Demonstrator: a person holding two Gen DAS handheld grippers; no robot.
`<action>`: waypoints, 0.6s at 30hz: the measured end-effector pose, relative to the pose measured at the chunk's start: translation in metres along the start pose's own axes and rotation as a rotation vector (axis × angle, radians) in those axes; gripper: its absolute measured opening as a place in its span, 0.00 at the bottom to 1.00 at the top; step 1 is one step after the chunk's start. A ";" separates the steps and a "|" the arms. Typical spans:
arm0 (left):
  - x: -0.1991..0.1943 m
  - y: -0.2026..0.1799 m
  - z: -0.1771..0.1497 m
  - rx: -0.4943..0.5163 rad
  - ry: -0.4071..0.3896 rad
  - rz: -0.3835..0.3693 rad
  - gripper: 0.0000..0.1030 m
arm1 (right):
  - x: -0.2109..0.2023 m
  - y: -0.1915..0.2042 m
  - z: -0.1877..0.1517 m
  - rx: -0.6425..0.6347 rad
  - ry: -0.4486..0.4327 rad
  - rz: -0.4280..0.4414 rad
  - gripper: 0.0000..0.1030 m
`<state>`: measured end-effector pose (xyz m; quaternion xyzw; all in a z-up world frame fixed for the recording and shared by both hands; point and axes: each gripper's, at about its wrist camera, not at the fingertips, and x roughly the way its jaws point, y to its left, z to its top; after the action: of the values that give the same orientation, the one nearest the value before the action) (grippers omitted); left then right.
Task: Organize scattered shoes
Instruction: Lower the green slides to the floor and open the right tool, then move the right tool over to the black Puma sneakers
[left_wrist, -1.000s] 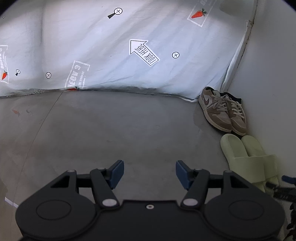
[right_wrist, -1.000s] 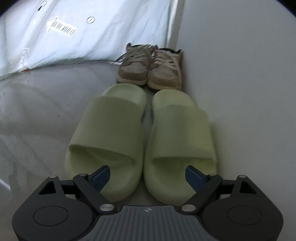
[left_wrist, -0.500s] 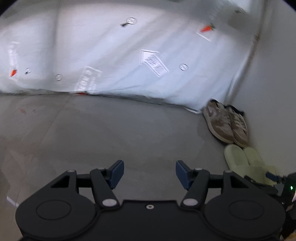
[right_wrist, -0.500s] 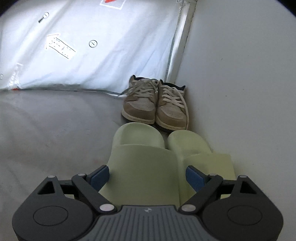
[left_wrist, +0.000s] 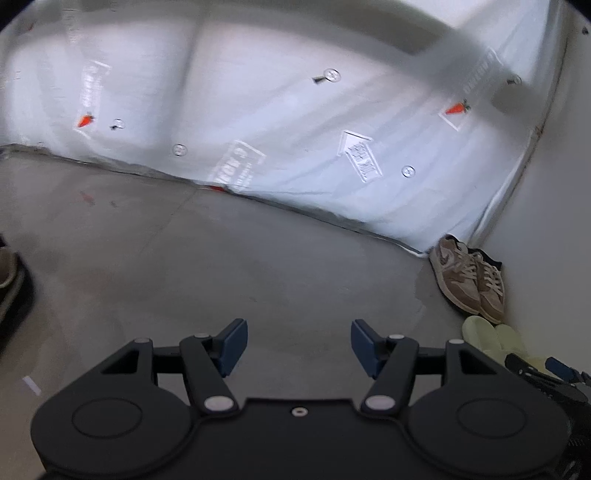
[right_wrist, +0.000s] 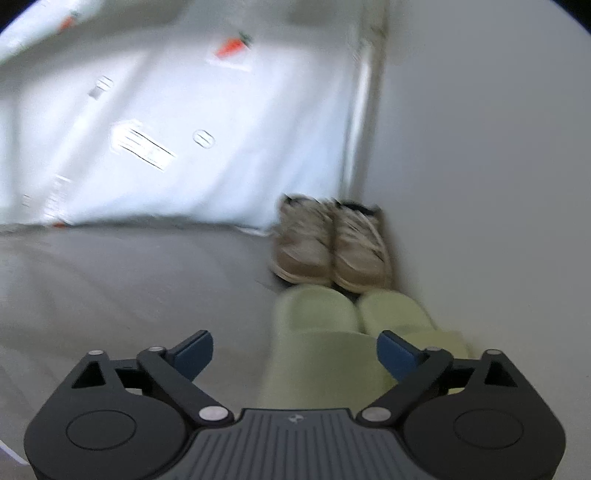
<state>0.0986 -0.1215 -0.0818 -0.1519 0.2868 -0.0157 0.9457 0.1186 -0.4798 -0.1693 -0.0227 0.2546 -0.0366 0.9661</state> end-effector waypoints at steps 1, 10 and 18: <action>-0.007 0.007 -0.002 -0.006 -0.008 0.009 0.62 | -0.008 0.011 0.001 0.021 -0.013 0.034 0.97; -0.065 0.108 -0.004 -0.051 -0.040 0.122 0.64 | -0.034 0.128 0.007 -0.012 0.000 0.242 1.00; -0.096 0.247 0.018 -0.035 -0.047 0.158 0.65 | -0.056 0.273 0.016 -0.097 -0.006 0.371 1.00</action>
<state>0.0135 0.1300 -0.0891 -0.1456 0.2757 0.0678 0.9477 0.0936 -0.2024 -0.1452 -0.0221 0.2532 0.1544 0.9547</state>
